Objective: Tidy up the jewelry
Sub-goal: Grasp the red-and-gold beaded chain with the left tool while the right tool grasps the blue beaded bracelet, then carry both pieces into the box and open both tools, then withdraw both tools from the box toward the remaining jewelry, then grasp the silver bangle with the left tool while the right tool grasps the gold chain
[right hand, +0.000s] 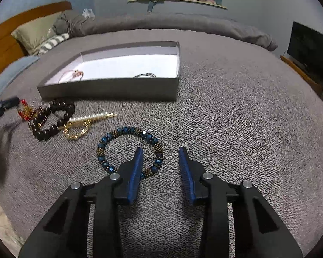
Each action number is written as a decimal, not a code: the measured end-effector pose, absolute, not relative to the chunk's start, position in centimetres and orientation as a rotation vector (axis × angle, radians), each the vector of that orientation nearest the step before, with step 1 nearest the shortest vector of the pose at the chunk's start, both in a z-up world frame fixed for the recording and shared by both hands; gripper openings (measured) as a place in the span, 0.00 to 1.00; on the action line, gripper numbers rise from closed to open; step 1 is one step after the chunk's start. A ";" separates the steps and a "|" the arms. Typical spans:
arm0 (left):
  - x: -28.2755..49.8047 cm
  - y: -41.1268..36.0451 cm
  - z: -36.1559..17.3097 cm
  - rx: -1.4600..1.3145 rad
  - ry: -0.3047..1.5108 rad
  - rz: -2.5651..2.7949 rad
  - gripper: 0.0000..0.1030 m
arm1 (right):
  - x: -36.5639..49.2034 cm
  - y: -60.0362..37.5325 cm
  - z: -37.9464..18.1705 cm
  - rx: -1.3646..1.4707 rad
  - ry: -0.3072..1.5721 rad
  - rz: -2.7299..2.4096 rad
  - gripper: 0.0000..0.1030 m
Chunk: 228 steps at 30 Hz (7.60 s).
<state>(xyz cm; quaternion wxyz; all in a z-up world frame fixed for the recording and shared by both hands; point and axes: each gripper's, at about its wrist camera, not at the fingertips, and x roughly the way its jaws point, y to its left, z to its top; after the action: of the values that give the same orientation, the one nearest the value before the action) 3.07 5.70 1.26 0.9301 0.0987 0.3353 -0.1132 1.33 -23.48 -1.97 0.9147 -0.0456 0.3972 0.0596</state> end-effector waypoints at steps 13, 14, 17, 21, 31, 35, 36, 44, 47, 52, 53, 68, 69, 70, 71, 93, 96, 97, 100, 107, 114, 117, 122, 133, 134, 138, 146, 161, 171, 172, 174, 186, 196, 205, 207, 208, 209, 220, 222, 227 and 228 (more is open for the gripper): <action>2.9 5.9 1.5 0.192 0.682 -0.241 0.07 | 0.9 -23.1 -1.4 -0.073 0.793 0.137 0.07; 2.8 5.9 1.5 0.190 0.681 -0.241 0.07 | 0.8 -23.3 -1.1 -0.062 0.782 0.138 0.07; 2.5 6.1 2.2 0.178 0.662 -0.245 0.07 | 0.2 -23.8 0.3 -0.029 0.726 0.139 0.07; 1.8 6.2 3.9 0.169 0.618 -0.252 0.07 | -0.1 -23.8 2.1 -0.020 0.671 0.143 0.07; 2.3 4.4 8.7 0.175 0.526 -0.281 0.07 | 1.6 -21.6 6.8 -0.060 0.561 0.156 0.07; 4.1 3.4 9.7 0.191 0.522 -0.290 0.07 | 3.4 -21.1 8.5 -0.057 0.534 0.162 0.07; 5.0 3.2 10.0 0.188 0.526 -0.293 0.07 | 3.8 -21.0 8.8 -0.053 0.528 0.164 0.07; 11.1 1.6 10.7 0.215 0.565 -0.293 0.07 | 9.2 -20.3 11.2 -0.049 0.498 0.155 0.07; 13.2 1.2 10.4 0.254 0.586 -0.287 0.07 | 11.8 -20.0 11.0 -0.048 0.529 0.158 0.07; 17.4 0.6 9.0 0.286 0.628 -0.282 0.07 | 15.9 -19.4 9.3 -0.043 0.609 0.175 0.07; 18.3 0.4 8.5 0.283 0.646 -0.288 0.07 | 16.7 -19.2 8.7 -0.048 0.631 0.178 0.07; 24.8 0.4 2.3 0.321 0.853 -0.230 0.07 | 22.6 -18.1 3.6 -0.079 0.875 0.160 0.07; 25.0 0.5 2.1 0.324 0.863 -0.226 0.07 | 22.7 -18.1 3.5 -0.087 0.888 0.151 0.07; 25.1 0.7 1.9 0.319 0.872 -0.226 0.07 | 22.7 -18.3 3.2 -0.088 0.895 0.145 0.07; 25.1 0.8 1.7 0.317 0.879 -0.225 0.07 | 22.7 -18.4 3.0 -0.090 0.902 0.132 0.07; 21.7 0.5 3.2 0.261 0.828 -0.242 0.52 | 20.3 -20.0 4.5 -0.035 0.857 0.109 0.31; 20.3 0.6 3.5 0.242 0.814 -0.241 0.55 | 18.6 -20.4 5.1 -0.012 0.824 0.109 0.41; 19.8 0.6 3.6 0.235 0.806 -0.239 0.63 | 17.9 -20.5 5.3 -0.007 0.811 0.107 0.46; 18.1 0.7 4.0 0.214 0.787 -0.237 0.64 | 16.0 -20.8 5.8 -0.009 0.777 0.093 0.57; 12.9 0.5 4.5 0.188 0.717 -0.216 0.86 | 11.9 -20.8 6.8 -0.018 0.698 0.095 0.78; 9.1 0.3 3.6 0.232 0.692 -0.201 0.90 | 9.1 -20.4 7.2 0.002 0.642 0.112 0.93; 7.9 0.3 3.5 0.225 0.675 -0.209 0.92 | 8.2 -20.1 7.2 0.011 0.625 0.119 0.95; 6.5 0.7 3.1 0.231 0.658 -0.205 0.93 | 6.2 -19.7 7.2 -0.021 0.585 0.106 0.95; 4.3 3.4 2.6 0.182 0.637 -0.200 0.94 | 3.7 -19.5 5.0 -0.064 0.608 0.122 0.95; 4.1 3.6 2.4 0.186 0.641 -0.198 0.94 | 3.7 -19.4 4.8 -0.073 0.614 0.121 0.95; 3.8 4.1 1.6 0.198 0.661 -0.195 0.95 | 3.7 -19.7 4.0 -0.082 0.634 0.117 0.95; 3.5 3.7 0.2 0.187 0.703 -0.272 0.95 | 2.9 -19.8 2.3 -0.133 0.664 0.173 0.95; 4.7 4.0 -1.0 0.219 0.731 -0.242 0.92 | 2.9 -18.5 1.5 -0.120 0.708 0.253 0.95; 7.8 3.5 -1.3 0.108 0.805 -0.268 0.59 | 2.9 -17.8 1.3 -0.146 0.707 0.261 0.95; 8.0 3.3 -1.4 0.119 0.813 -0.259 0.53 | 2.9 -17.8 1.2 -0.146 0.708 0.262 0.95; 8.3 3.4 -1.8 0.112 0.832 -0.259 0.49 | 2.9 -17.8 1.3 -0.146 0.707 0.264 0.95; 9.4 2.1 -3.3 0.220 0.873 -0.265 0.18 | 3.0 -17.2 0.8 -0.169 0.713 0.277 0.94; 8.4 2.8 -2.3 0.192 0.830 -0.284 0.10 | 3.2 -17.2 -0.1 -0.157 0.748 0.298 0.92; 7.1 3.8 -0.5 0.150 0.783 -0.302 0.10 | 2.9 -16.3 -0.6 -0.194 0.795 0.353 0.67; 7.2 3.8 -0.7 0.146 0.790 -0.306 0.10 | 3.0 -16.1 -0.8 -0.190 0.799 0.365 0.66; 7.2 3.7 -0.8 0.147 0.795 -0.307 0.10 | 3.0 -16.0 -0.9 -0.197 0.796 0.369 0.64; 7.2 3.7 -0.8 0.149 0.796 -0.308 0.10 | 2.9 -15.8 -0.9 -0.209 0.791 0.374 0.63; 7.1 3.9 -0.7 0.142 0.798 -0.312 0.10 | 3.1 -14.6 -1.8 -0.238 0.800 0.402 0.41; 7.1 4.0 -0.6 0.139 0.796 -0.312 0.10 | 3.1 -14.8 -1.5 -0.219 0.800 0.407 0.40; 7.0 4.2 -0.4 0.136 0.789 -0.310 0.10 | 2.2 -15.0 0.0 -0.203 0.770 0.433 0.40; 7.0 4.2 -0.3 0.136 0.788 -0.311 0.10 | 2.1 -15.0 0.3 -0.201 0.761 0.434 0.40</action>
<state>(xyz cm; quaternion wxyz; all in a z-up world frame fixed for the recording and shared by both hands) 7.02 4.20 -0.33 0.9094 0.0658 0.3821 -0.1506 2.05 -15.04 0.30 0.9008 -0.0969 0.3676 0.2099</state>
